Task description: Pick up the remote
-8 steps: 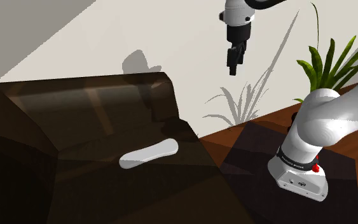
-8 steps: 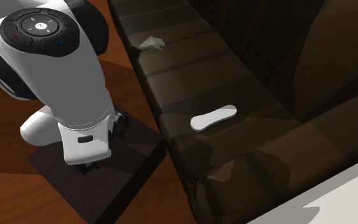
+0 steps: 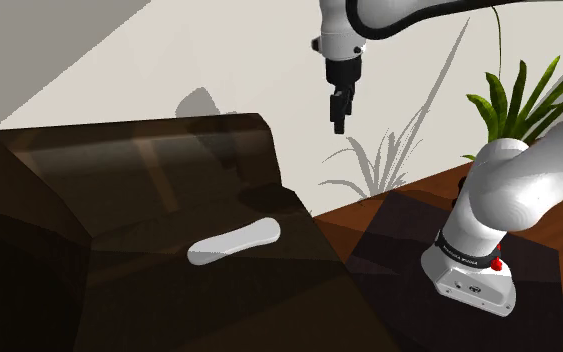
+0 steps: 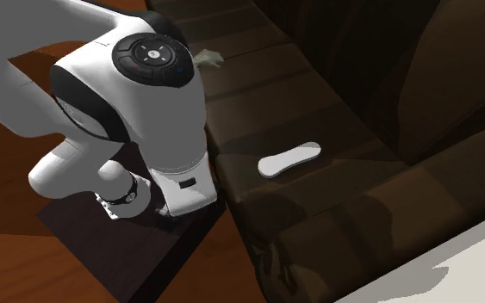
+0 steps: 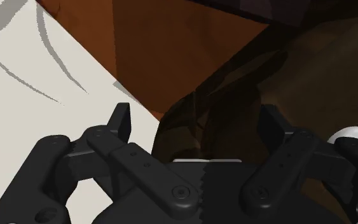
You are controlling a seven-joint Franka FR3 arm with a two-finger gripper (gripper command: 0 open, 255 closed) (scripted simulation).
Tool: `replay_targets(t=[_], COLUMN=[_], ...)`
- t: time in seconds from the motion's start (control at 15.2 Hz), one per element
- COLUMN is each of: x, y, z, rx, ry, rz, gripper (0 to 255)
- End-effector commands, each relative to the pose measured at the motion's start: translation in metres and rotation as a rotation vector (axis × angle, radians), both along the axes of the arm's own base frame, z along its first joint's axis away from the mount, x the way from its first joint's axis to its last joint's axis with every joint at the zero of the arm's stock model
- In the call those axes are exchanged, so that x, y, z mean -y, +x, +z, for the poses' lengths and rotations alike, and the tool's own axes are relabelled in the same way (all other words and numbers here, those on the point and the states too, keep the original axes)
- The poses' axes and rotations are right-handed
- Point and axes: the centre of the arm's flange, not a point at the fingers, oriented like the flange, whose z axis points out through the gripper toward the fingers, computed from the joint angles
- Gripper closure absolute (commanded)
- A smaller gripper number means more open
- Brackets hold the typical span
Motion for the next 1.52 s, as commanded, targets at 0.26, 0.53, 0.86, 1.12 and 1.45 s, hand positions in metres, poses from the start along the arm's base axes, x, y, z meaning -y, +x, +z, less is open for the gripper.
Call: replay_targets(t=[0.26,0.53,0.86,1.12,1.45], x=[-0.060,-0.102,-0.158,-0.204,-0.263], y=[0.036,0.055,0.072,0.081,0.085], z=[-0.035,-0.056,-0.080,-0.099,-0.122], rx=[0.006,0.009,0.013,0.017,0.021], ry=[0.020,0.032,0.048,0.060,0.076], rz=[0.156,0.259,0.388,0.491,0.620], gripper=[0,0,0,0,0])
